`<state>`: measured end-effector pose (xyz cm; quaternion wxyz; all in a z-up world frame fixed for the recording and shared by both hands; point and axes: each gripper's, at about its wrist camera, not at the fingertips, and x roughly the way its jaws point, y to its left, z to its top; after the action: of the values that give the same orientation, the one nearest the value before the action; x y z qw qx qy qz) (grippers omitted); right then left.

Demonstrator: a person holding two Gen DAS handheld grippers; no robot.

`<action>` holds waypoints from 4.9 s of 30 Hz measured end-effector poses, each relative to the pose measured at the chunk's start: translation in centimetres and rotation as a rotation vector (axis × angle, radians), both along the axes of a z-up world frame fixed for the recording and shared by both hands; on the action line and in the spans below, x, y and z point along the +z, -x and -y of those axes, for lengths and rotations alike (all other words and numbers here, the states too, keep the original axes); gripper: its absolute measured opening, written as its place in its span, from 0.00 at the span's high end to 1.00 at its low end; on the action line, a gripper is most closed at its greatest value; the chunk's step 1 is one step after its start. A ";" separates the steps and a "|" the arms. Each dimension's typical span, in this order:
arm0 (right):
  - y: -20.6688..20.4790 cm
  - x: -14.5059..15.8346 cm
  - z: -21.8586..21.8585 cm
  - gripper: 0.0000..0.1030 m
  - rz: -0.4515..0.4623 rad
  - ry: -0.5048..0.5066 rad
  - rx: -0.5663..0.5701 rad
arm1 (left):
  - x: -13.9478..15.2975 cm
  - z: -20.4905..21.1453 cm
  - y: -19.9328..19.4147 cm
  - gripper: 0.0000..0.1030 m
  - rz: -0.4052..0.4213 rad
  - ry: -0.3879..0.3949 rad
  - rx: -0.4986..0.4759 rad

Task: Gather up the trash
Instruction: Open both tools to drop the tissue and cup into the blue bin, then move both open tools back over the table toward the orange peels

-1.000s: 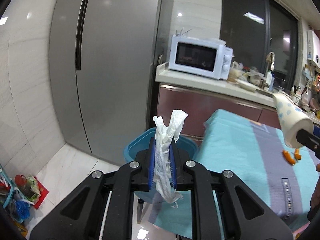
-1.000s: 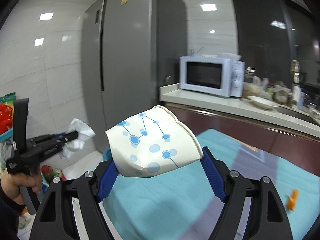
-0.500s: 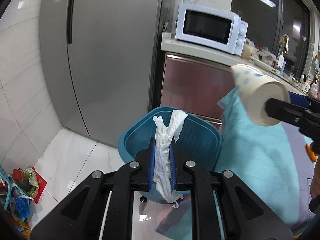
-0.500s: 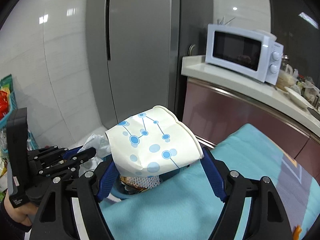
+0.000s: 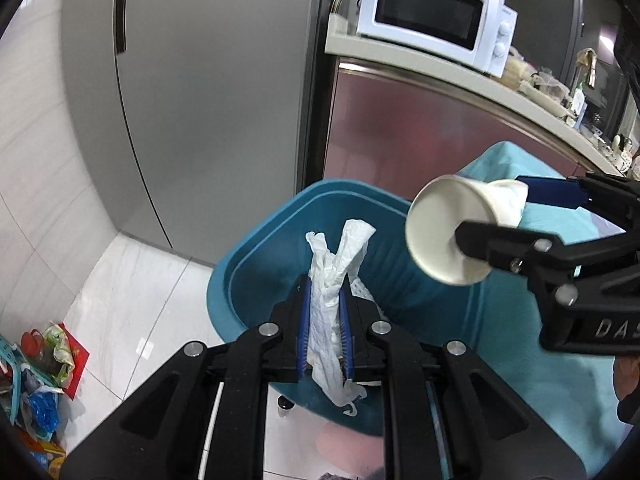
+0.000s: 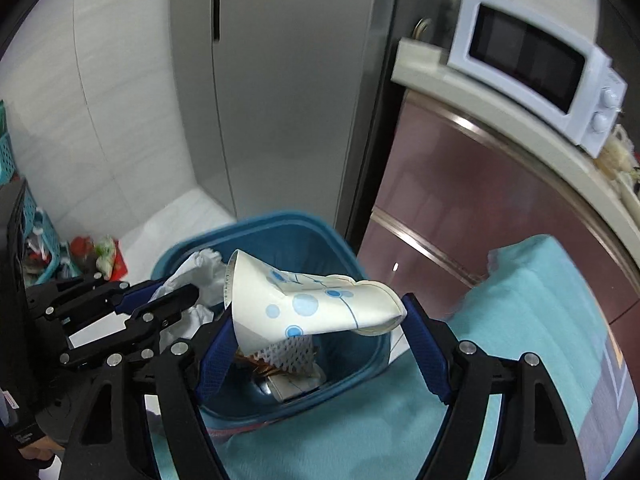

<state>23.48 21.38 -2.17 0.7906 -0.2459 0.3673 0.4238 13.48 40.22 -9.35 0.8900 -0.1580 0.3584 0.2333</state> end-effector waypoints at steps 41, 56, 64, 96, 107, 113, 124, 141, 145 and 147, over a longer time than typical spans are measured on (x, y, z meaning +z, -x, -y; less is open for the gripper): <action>-2.6 1.0 4.6 0.20 -0.074 -0.125 -0.117 | 1.6 1.1 1.1 0.30 0.034 -0.055 0.042; 1.0 3.2 12.7 0.12 -0.047 -0.237 -0.171 | 7.1 8.3 5.0 0.06 0.089 -0.163 0.015; 4.1 4.4 18.3 0.09 -0.013 -0.304 -0.203 | 8.9 12.5 6.9 0.06 0.099 -0.196 -0.003; 15.8 4.8 41.7 0.07 0.181 -0.428 -0.609 | 9.7 34.1 9.3 0.05 0.165 -0.230 -0.348; 18.1 4.9 47.5 0.07 0.241 -0.428 -0.768 | 10.2 39.0 8.5 0.05 0.190 -0.225 -0.483; 18.9 5.0 50.0 0.07 0.269 -0.422 -0.845 | 10.4 40.4 8.3 0.05 0.201 -0.215 -0.535; 19.4 5.1 52.4 0.07 0.292 -0.408 -0.913 | 10.4 42.2 6.9 0.05 0.201 -0.199 -0.611; 17.6 3.9 53.0 0.07 0.252 -0.381 -0.940 | 9.2 43.3 4.1 0.05 0.169 -0.176 -0.636; 16.9 3.7 53.0 0.07 0.245 -0.379 -0.939 | 9.0 43.4 3.6 0.05 0.164 -0.172 -0.634; 16.6 3.7 53.0 0.07 0.243 -0.377 -0.936 | 8.8 43.5 3.1 0.05 0.160 -0.169 -0.635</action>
<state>6.89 -31.58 1.56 0.9629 0.0441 0.2610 0.0518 10.35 -3.24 -0.51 0.9535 0.0182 0.2982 -0.0397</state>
